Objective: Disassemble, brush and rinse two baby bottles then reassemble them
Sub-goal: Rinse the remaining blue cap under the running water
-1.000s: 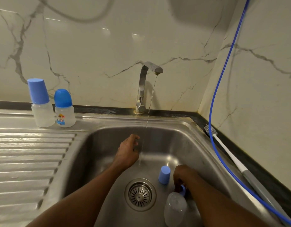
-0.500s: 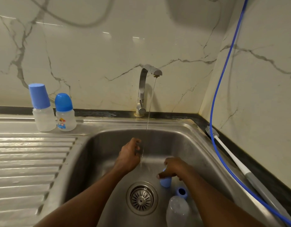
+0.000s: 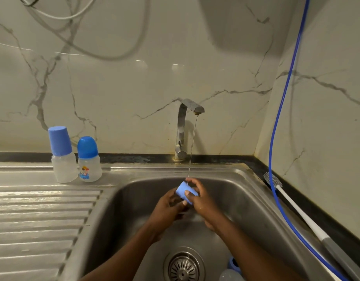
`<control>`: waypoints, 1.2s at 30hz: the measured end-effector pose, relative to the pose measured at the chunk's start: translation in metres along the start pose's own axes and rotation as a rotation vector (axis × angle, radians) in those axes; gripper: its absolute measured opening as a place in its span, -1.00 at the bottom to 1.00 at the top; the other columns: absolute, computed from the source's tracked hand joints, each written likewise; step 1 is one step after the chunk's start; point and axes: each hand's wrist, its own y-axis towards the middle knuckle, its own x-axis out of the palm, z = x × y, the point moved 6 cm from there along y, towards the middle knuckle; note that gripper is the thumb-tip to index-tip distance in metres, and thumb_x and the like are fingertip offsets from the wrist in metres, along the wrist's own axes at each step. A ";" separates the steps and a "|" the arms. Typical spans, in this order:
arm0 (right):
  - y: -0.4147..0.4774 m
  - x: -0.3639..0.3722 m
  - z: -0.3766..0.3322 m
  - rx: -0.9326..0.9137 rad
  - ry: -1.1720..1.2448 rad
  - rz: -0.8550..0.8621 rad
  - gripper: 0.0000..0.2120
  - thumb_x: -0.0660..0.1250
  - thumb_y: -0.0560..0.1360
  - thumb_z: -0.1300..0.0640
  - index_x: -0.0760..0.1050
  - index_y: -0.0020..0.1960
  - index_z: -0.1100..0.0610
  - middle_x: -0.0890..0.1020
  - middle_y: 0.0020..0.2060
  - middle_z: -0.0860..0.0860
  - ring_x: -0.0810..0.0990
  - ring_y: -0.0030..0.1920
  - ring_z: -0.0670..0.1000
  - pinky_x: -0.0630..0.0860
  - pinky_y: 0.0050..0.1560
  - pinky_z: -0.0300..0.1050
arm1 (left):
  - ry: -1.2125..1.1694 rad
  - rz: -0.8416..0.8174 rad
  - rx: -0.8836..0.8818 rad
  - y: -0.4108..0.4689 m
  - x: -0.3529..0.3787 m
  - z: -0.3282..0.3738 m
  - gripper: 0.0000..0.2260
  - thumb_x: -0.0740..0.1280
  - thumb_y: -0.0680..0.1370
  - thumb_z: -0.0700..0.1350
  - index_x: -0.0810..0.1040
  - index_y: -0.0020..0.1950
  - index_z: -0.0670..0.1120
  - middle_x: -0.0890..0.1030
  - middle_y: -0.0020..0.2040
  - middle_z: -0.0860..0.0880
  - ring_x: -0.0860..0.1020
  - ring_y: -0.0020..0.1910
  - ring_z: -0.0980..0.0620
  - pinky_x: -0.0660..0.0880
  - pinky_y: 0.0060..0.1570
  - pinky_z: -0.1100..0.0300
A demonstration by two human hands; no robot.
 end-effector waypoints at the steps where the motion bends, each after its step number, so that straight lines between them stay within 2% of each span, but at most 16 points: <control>1: 0.000 0.000 0.002 -0.013 -0.065 -0.019 -0.64 0.24 0.61 0.18 0.35 0.31 -0.18 0.45 0.33 -0.03 0.47 0.25 -0.03 0.50 0.23 -0.08 | 0.013 0.024 0.013 0.000 -0.001 0.000 -0.66 0.37 0.57 -0.24 0.48 0.32 -0.01 0.67 0.13 -0.08 0.67 0.06 -0.03 0.60 0.01 0.13; 3: 0.004 -0.004 -0.004 -0.049 -0.081 -0.015 -0.60 0.23 0.62 0.11 0.28 0.39 -0.19 0.42 0.35 -0.04 0.45 0.25 -0.04 0.52 0.19 -0.10 | 0.051 0.106 0.073 0.002 -0.004 0.006 -0.53 0.38 0.54 -0.30 0.40 0.37 0.06 0.61 0.21 -0.04 0.65 0.09 0.07 0.62 0.01 0.14; 5: 0.010 -0.007 -0.012 -0.070 0.027 0.021 -0.61 0.28 0.60 0.06 0.28 0.36 -0.21 0.45 0.28 -0.05 0.53 0.18 -0.02 0.59 0.03 -0.15 | 0.078 0.159 0.157 0.003 -0.005 0.015 -0.42 0.36 0.54 -0.33 0.32 0.42 0.15 0.59 0.21 0.08 0.63 0.12 0.13 0.62 0.05 0.12; 7: 0.011 0.000 -0.015 -0.097 0.011 0.059 -0.56 0.38 0.53 0.00 0.31 0.34 -0.15 0.49 0.15 -0.13 0.55 0.08 -0.10 0.59 -0.07 -0.22 | 0.178 0.192 0.219 0.003 -0.006 0.020 -0.41 0.34 0.56 -0.32 0.30 0.42 0.22 0.58 0.17 0.19 0.61 0.16 0.17 0.60 0.12 0.11; 9: 0.010 -0.001 -0.011 -0.140 -0.026 0.169 -0.54 0.47 0.46 0.03 0.33 0.26 -0.10 0.50 0.04 -0.17 0.55 0.02 -0.15 0.60 -0.09 -0.20 | 0.297 0.193 0.269 0.001 -0.003 0.023 -0.44 0.33 0.56 -0.32 0.35 0.34 0.28 0.60 0.17 0.15 0.60 0.16 0.18 0.59 0.16 0.09; 11: 0.010 -0.010 -0.009 -0.157 0.013 0.262 -0.57 0.46 0.47 0.13 0.34 0.22 -0.08 0.52 -0.01 -0.17 0.59 0.00 -0.11 0.61 -0.14 -0.20 | 0.300 0.183 0.281 0.000 0.001 0.026 -0.44 0.31 0.54 -0.37 0.38 0.29 0.27 0.61 0.17 0.09 0.62 0.12 0.17 0.61 0.09 0.13; 14: 0.011 -0.010 -0.007 -0.117 -0.012 0.188 -0.57 0.41 0.51 0.17 0.33 0.29 -0.07 0.50 0.03 -0.19 0.55 0.00 -0.16 0.53 -0.25 -0.36 | 0.301 0.172 0.255 0.001 0.000 0.024 -0.43 0.34 0.52 -0.36 0.37 0.26 0.28 0.60 0.14 0.13 0.62 0.08 0.22 0.61 0.02 0.21; 17: 0.011 -0.007 -0.001 -0.075 -0.066 0.146 -0.59 0.36 0.55 0.16 0.37 0.36 0.01 0.55 0.21 -0.02 0.55 0.17 -0.02 0.49 -0.09 -0.35 | 0.296 0.190 0.224 0.001 -0.003 0.020 -0.54 0.41 0.52 -0.27 0.44 0.16 0.28 0.62 0.04 0.17 0.61 0.03 0.26 0.59 0.00 0.26; 19: 0.015 -0.003 -0.004 -0.097 -0.054 0.138 -0.57 0.35 0.55 0.21 0.38 0.39 0.06 0.55 0.21 -0.02 0.53 0.19 -0.03 0.48 -0.05 -0.36 | 0.285 0.269 0.207 0.004 -0.014 0.019 -0.62 0.43 0.49 -0.24 0.52 0.14 0.20 0.63 0.04 0.12 0.62 0.02 0.17 0.61 0.02 0.15; 21: 0.013 0.007 -0.004 -0.086 -0.106 0.041 -0.57 0.36 0.53 0.25 0.40 0.37 0.08 0.55 0.17 -0.03 0.53 0.18 -0.05 0.48 0.00 -0.35 | 0.276 0.331 0.152 0.005 -0.023 0.011 -0.69 0.46 0.45 -0.25 0.56 0.09 0.08 0.64 0.01 0.04 0.62 -0.01 0.07 0.63 -0.01 0.04; 22: 0.011 0.010 0.000 -0.070 -0.151 0.018 -0.58 0.36 0.53 0.25 0.41 0.37 0.09 0.55 0.16 -0.02 0.54 0.19 -0.02 0.50 0.05 -0.28 | 0.280 0.341 0.102 0.005 -0.025 0.004 -0.71 0.46 0.43 -0.27 0.56 0.04 0.04 0.64 -0.02 0.00 0.62 -0.04 0.01 0.63 -0.03 -0.02; 24: 0.012 0.006 0.004 -0.049 -0.160 0.085 -0.58 0.37 0.52 0.26 0.42 0.35 0.10 0.56 0.17 0.01 0.55 0.21 0.04 0.52 0.16 -0.13 | 0.329 0.320 0.000 0.004 -0.025 -0.006 -0.68 0.39 0.42 -0.34 0.53 0.00 0.06 0.62 -0.01 -0.04 0.61 -0.05 -0.04 0.62 -0.02 -0.08; 26: 0.016 -0.002 0.001 -0.076 -0.159 0.165 -0.58 0.38 0.50 0.25 0.42 0.33 0.05 0.55 0.12 -0.05 0.55 0.18 0.01 0.52 0.15 -0.12 | 0.377 0.267 -0.043 0.006 -0.020 -0.010 -0.64 0.34 0.41 -0.35 0.51 0.02 0.10 0.61 0.01 -0.01 0.60 -0.03 0.00 0.62 0.00 -0.08; 29: 0.015 -0.004 -0.003 -0.073 -0.227 0.126 -0.59 0.40 0.49 0.26 0.44 0.30 0.04 0.54 0.07 -0.09 0.53 0.13 -0.05 0.47 0.00 -0.29 | 0.377 0.231 -0.096 0.007 -0.013 -0.017 -0.68 0.33 0.42 -0.32 0.47 0.07 0.02 0.60 0.02 -0.04 0.60 -0.02 -0.02 0.61 0.02 -0.05; 33: 0.013 -0.009 -0.001 -0.072 -0.249 0.168 -0.56 0.41 0.47 0.26 0.46 0.32 0.06 0.55 0.09 -0.07 0.54 0.14 -0.04 0.50 0.15 -0.14 | 0.396 0.223 -0.132 0.008 -0.019 -0.019 -0.45 0.34 0.43 -0.31 0.33 0.35 0.06 0.54 0.16 -0.06 0.57 0.07 -0.04 0.62 0.01 0.04; 36: 0.012 -0.010 -0.005 -0.069 -0.260 0.176 -0.58 0.42 0.46 0.26 0.49 0.28 0.08 0.59 0.09 -0.03 0.58 0.14 0.01 0.53 0.16 -0.09 | 0.386 0.277 -0.124 0.008 -0.021 -0.016 -0.45 0.34 0.46 -0.31 0.33 0.38 0.05 0.52 0.21 -0.07 0.57 0.10 -0.05 0.61 0.06 -0.01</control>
